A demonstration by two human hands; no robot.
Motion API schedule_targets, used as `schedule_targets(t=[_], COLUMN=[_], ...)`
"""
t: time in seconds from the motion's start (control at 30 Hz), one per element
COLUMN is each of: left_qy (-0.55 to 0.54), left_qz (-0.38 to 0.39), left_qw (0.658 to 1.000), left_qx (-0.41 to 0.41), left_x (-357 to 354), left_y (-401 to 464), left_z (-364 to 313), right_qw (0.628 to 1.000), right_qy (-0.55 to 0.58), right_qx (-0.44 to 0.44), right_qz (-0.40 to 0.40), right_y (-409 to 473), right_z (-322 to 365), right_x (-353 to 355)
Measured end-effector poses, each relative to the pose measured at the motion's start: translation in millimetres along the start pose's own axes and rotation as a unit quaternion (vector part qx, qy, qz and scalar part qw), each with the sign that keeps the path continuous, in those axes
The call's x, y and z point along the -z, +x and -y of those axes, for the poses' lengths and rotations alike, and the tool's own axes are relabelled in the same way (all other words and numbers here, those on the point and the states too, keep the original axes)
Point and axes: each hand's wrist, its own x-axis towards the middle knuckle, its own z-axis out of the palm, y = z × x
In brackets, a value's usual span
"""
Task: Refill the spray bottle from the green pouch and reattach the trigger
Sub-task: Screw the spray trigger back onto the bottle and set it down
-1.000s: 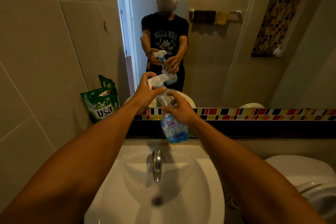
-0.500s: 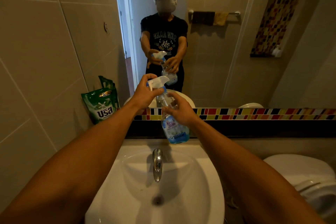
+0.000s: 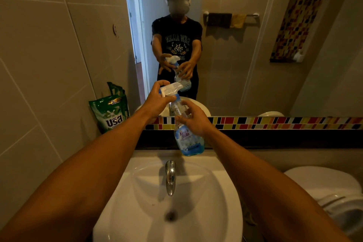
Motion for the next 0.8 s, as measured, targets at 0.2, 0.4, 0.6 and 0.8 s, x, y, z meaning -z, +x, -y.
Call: schedule_targets(t=[0.2,0.4,0.6,0.8], left_qy=[0.012,0.017,0.007,0.011], left_qz=[-0.016,-0.013,-0.033,-0.013], left_qw=[0.999,1.0,0.998,0.999], left_qx=[-0.027,-0.01,-0.056,-0.043], left_x=[-0.1,5.1,-3.1,5.0], left_y=[-1.6,2.4,-0.3,3.2], left_z=[0.6,3.1,-0.2,0.8], right_qw=[1.0,1.0,1.0,1.0], right_qy=[-0.009,-0.011,-0.02,-0.001], right_qx=[-0.002,-0.007,0.008,0.001], right_qz=[0.007,-0.002,0.005,0.014], right_y=[1.3,1.0,5.9,9.3], right_z=[3.3,-0.7,5.7,1.8], right_x=[-1.4,-1.7,-7.1,-6.1])
